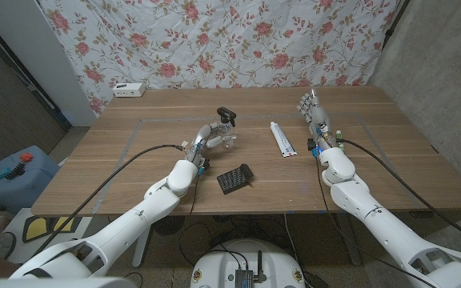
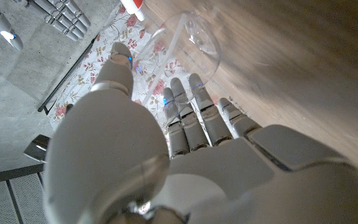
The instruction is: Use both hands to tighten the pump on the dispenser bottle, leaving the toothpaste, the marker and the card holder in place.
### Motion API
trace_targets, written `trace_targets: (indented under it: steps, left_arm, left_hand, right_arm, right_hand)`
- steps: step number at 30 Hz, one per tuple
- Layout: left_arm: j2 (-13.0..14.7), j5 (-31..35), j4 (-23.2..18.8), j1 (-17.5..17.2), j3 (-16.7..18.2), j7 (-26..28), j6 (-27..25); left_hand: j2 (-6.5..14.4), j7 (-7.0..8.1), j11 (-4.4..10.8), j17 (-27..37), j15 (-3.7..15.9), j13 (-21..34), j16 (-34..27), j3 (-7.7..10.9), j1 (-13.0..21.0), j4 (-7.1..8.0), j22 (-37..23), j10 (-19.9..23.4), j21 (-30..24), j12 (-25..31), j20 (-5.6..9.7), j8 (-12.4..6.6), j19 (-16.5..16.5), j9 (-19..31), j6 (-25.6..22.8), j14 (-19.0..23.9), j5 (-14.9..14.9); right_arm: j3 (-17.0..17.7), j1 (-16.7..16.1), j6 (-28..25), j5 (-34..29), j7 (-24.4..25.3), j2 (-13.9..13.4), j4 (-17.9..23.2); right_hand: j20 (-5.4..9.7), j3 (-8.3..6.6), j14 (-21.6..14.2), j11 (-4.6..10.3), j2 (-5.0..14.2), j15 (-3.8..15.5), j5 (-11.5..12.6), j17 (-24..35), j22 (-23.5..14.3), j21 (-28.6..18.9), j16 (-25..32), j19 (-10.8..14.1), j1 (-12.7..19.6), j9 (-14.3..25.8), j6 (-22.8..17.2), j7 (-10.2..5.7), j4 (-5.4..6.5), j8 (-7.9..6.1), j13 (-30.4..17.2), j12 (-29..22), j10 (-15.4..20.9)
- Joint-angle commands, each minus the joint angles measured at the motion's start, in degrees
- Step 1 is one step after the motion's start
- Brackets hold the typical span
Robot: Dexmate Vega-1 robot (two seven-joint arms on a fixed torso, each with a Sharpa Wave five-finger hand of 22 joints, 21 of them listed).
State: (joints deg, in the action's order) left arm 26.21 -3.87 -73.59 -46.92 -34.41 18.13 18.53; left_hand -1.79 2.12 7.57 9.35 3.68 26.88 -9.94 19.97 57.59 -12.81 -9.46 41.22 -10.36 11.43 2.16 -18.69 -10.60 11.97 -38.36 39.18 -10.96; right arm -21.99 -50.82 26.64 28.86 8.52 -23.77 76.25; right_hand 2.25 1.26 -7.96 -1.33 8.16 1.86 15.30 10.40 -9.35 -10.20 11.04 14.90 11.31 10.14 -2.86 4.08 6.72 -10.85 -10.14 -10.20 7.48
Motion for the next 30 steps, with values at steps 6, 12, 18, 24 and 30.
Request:
trace_targets:
  steps: [6,12,18,24,30]
  left_arm:
    - [0.42,-0.12,-0.41,-0.6,-0.03,0.27,-0.85]
    - [0.62,-0.33,-0.62,-0.94,0.06,0.23,-1.07]
    - [0.77,-0.35,-0.46,-1.0,0.07,0.14,-0.84]
    - [0.9,-0.35,-0.21,-0.97,0.06,-0.02,-0.53]
    - [1.1,-0.44,-0.39,-1.08,0.13,-0.12,-0.87]
  left_hand:
    - [3.92,3.49,0.17,-0.02,5.69,-0.39,0.33,4.23,-5.01,3.82,-0.2,-1.1,-0.07,-0.3,0.82,0.82,0.44,0.09,-3.24,-1.35,0.15]
    - [3.76,3.74,0.18,-0.01,5.77,-0.65,0.21,4.18,-5.01,3.79,-0.2,-1.36,-0.1,-0.32,0.62,1.06,0.52,0.06,-3.3,-1.54,0.21]
    - [3.72,3.86,0.15,0.0,5.76,-0.83,0.14,4.17,-5.06,3.82,-0.21,-1.54,-0.13,-0.32,0.39,1.31,0.57,0.04,-3.14,-1.64,0.25]
    - [3.57,3.84,0.16,0.01,6.11,-1.09,0.18,4.08,-5.01,3.76,-0.22,-1.78,-0.15,-0.33,0.22,1.64,0.65,0.01,-2.98,-2.18,0.31]
    - [3.42,4.4,0.3,0.11,6.18,-1.72,0.22,3.72,-4.83,3.71,-0.24,-3.36,-0.22,-0.71,-0.11,2.71,0.78,-0.04,-1.78,-3.84,0.45]
  right_arm:
    - [-0.08,-0.41,0.96,-0.21,0.42,0.52,-0.64]
    - [0.2,-0.92,0.8,-0.15,0.82,0.25,0.13]
    - [0.22,-0.92,1.08,-0.19,0.89,0.43,-0.13]
    - [0.15,-0.66,1.58,0.04,0.52,0.84,-0.9]
    - [0.01,-0.78,1.78,-0.17,0.71,1.05,-1.01]
  right_hand:
    - [4.49,-0.41,-0.1,-0.01,-0.13,0.38,0.43,0.07,-0.12,-0.6,-0.11,0.57,0.29,0.03,-0.21,-0.37,0.26,-0.22,-0.05,-0.58,0.51]
    - [4.38,-0.5,-0.14,-0.03,-0.14,0.49,0.47,0.06,-0.13,-0.63,-0.1,0.7,0.38,0.04,-0.32,-0.57,0.21,-0.22,-0.06,-0.6,0.63]
    - [4.33,-0.58,-0.19,-0.02,-0.14,0.49,0.51,0.05,-0.13,-0.63,-0.1,0.75,0.45,0.04,-0.47,-0.61,0.16,-0.23,-0.07,-0.63,0.76]
    - [4.33,-0.68,-0.19,-0.11,-0.14,0.54,0.55,0.05,-0.14,-0.63,-0.1,0.84,0.53,0.05,-0.54,-0.79,0.1,-0.21,-0.08,-0.61,0.8]
    - [4.29,-0.75,-0.11,0.01,-0.15,0.61,0.58,0.06,-0.14,-0.61,-0.13,0.84,0.58,0.06,-0.52,-0.85,0.07,-0.17,-0.09,-0.58,0.77]
